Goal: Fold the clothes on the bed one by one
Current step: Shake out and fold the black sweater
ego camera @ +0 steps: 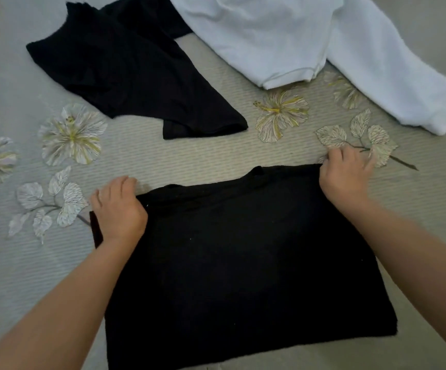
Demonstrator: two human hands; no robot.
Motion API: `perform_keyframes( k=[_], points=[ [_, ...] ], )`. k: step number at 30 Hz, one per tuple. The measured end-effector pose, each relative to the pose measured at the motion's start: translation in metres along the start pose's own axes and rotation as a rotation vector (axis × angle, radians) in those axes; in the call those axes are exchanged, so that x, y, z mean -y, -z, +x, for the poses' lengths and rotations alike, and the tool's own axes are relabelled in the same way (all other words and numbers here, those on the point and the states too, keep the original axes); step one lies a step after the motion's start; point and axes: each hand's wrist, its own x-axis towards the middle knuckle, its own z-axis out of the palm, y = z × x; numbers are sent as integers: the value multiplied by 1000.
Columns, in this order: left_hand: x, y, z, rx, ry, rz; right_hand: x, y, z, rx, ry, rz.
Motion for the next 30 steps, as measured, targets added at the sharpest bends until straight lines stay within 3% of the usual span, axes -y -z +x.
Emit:
perform_keyframes(
  k=[3, 7, 11, 15, 21, 24, 27, 30],
  points=[
    [-30, 1, -3, -19, -326, -41, -8, 14, -12, -40, -85, 194],
    [-110, -4, -12, 130, -742, -103, -34, 33, -86, -29, -304, 313],
    [-207, -16, -21, 317, -1072, -183, -48, 31, -170, 294, -632, 335],
    [-283, -39, -32, 500, -1122, 63, -53, 21, -194, 437, -630, 308],
    [-323, -47, -30, 593, -1182, 390, -65, 23, -180, 494, -642, 386],
    [-334, -42, -27, 579, -1224, 502, -83, 29, -175, 444, -650, 424],
    [-332, -32, -22, 572, -1105, 365, -109, 45, -161, 315, -601, 325],
    [-333, -9, -19, 354, -1108, 50, -135, 71, -140, 12, -513, 235]
  ],
)
